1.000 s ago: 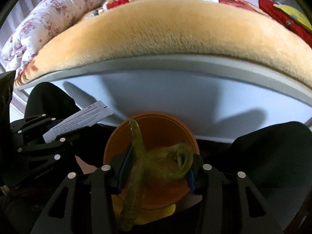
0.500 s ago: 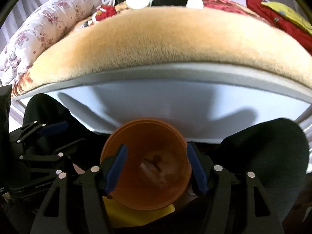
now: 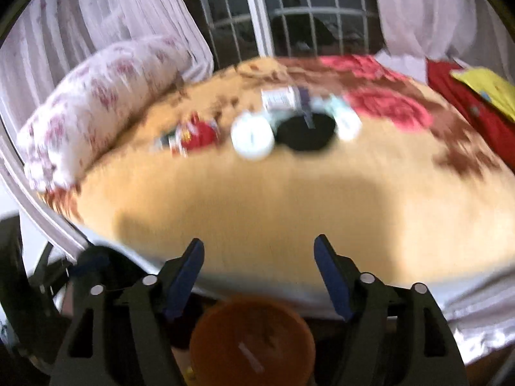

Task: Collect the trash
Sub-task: 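Grasp the white bottle with the right tool, then grasp the red knitted ornament with the left tool while the right tool holds the bottle, then lower both tools over the orange bin and release the ornament and bottle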

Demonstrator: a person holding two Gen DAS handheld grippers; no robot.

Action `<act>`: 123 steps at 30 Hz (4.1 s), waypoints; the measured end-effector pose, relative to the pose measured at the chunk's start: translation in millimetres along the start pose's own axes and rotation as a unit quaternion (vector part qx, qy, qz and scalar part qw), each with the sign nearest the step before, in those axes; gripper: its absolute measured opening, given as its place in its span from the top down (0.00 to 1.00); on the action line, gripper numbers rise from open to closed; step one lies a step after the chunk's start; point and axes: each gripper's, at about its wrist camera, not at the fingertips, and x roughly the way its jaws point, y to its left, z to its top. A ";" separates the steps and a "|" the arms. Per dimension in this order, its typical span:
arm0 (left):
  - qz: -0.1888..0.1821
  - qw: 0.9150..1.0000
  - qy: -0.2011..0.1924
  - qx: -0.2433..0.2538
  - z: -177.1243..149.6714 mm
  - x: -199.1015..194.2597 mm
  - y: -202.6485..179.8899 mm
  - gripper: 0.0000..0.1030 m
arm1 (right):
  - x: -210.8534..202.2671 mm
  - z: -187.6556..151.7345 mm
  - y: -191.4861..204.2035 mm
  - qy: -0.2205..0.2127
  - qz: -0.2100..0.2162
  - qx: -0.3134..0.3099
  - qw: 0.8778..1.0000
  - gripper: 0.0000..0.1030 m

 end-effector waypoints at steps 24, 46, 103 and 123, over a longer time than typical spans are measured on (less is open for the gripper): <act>-0.009 0.998 -0.001 -0.068 24.1 22.7 50.4 0.30 | 154.3 86.9 7.6 0.075 -0.030 -0.027 0.996 0.45; 0.029 0.996 -0.078 -0.015 96.6 23.4 26.4 0.28 | 56.8 41.3 -22.3 -0.038 -0.015 0.021 0.999 0.54; -0.052 0.995 -0.024 0.079 -35.5 7.2 -50.7 0.74 | -34.9 -88.8 -10.3 -0.008 -0.020 0.024 0.999 0.53; -0.029 0.992 0.115 0.051 -62.7 67.2 -42.4 0.55 | 17.6 -151.6 -13.2 0.128 -0.020 0.060 0.990 0.42</act>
